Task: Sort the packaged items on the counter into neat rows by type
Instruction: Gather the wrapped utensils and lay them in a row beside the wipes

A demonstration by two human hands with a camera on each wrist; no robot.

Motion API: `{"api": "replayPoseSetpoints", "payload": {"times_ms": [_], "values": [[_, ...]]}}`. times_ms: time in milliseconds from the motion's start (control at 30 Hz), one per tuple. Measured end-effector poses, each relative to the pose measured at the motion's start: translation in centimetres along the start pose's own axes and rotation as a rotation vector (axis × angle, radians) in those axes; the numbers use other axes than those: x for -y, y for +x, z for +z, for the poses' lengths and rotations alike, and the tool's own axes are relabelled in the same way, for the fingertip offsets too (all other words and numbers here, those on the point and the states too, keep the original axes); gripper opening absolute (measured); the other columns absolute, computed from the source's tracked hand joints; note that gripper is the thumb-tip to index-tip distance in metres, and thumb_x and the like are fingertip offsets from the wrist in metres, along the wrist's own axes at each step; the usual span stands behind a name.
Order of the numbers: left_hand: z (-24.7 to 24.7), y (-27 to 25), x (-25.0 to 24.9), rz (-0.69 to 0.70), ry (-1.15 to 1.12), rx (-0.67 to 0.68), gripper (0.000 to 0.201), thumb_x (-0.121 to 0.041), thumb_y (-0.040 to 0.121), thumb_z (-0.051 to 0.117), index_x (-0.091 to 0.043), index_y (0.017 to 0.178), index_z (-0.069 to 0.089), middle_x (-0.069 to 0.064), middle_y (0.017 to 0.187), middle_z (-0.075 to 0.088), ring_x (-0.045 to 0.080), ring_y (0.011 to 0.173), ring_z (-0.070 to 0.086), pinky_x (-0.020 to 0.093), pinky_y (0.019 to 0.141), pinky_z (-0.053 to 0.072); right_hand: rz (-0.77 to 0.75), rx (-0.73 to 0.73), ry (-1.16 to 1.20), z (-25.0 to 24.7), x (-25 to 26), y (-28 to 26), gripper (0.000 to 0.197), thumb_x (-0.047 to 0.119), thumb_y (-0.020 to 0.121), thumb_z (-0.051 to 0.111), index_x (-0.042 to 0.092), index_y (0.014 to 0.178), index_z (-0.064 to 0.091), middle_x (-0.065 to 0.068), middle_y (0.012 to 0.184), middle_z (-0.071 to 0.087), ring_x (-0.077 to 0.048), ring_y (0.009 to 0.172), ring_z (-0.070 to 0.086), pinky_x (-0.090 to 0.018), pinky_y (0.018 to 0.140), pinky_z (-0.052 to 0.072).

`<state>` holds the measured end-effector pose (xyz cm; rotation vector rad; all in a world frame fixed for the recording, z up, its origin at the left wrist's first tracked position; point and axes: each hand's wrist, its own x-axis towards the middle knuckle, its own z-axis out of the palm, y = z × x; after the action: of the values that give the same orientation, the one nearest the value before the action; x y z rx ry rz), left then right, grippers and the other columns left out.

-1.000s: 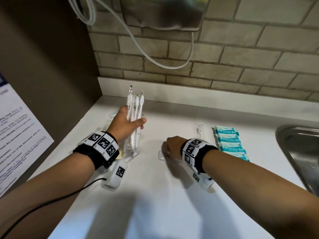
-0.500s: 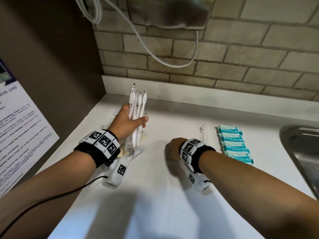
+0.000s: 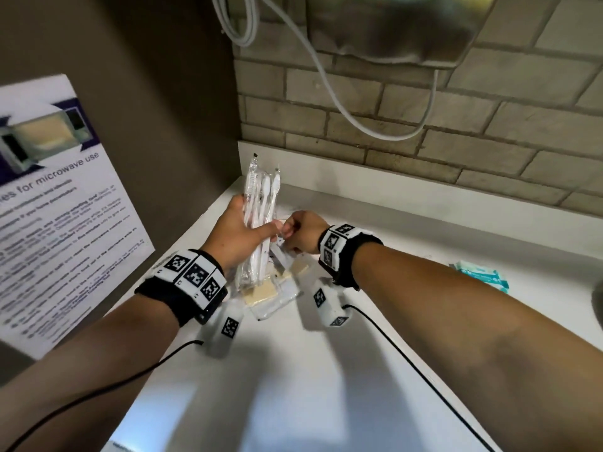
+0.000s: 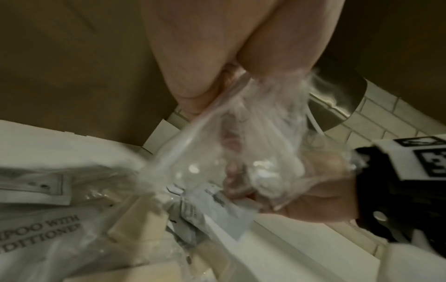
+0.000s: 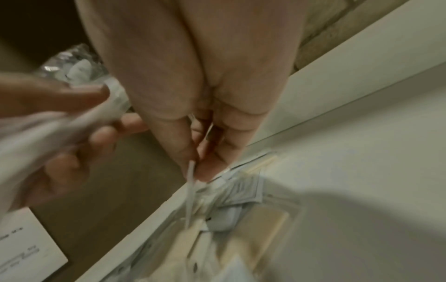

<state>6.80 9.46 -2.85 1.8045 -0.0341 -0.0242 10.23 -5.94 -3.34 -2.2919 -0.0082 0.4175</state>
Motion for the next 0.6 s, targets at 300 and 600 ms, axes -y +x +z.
{"api": "replayPoseSetpoints", "payload": {"times_ms": [300, 600], "values": [[1.2, -0.5, 1.0, -0.074, 0.011, 0.036, 0.080, -0.051, 0.054, 0.083, -0.026, 0.120, 0.045, 0.006, 0.104, 0.070, 0.031, 0.092, 0.070, 0.055, 0.085, 0.055, -0.098, -0.026, 0.008, 0.4, -2.4, -0.6, 0.026, 0.025, 0.098, 0.049, 0.012, 0.116, 0.062, -0.005, 0.118, 0.064, -0.022, 0.106, 0.059, -0.032, 0.090, 0.045], [12.7, -0.4, 0.0, -0.114, 0.058, 0.393, 0.072, -0.054, 0.076, 0.071, -0.024, 0.133, 0.041, -0.001, 0.123, 0.061, 0.021, 0.109, 0.062, 0.047, 0.097, 0.049, 0.118, -0.208, 0.419, -7.4, -8.9, -6.6, 0.014, 0.021, 0.096, 0.055, 0.010, 0.089, 0.049, -0.008, 0.077, 0.060, -0.021, 0.064, 0.060, -0.032, 0.055, 0.054]]}}
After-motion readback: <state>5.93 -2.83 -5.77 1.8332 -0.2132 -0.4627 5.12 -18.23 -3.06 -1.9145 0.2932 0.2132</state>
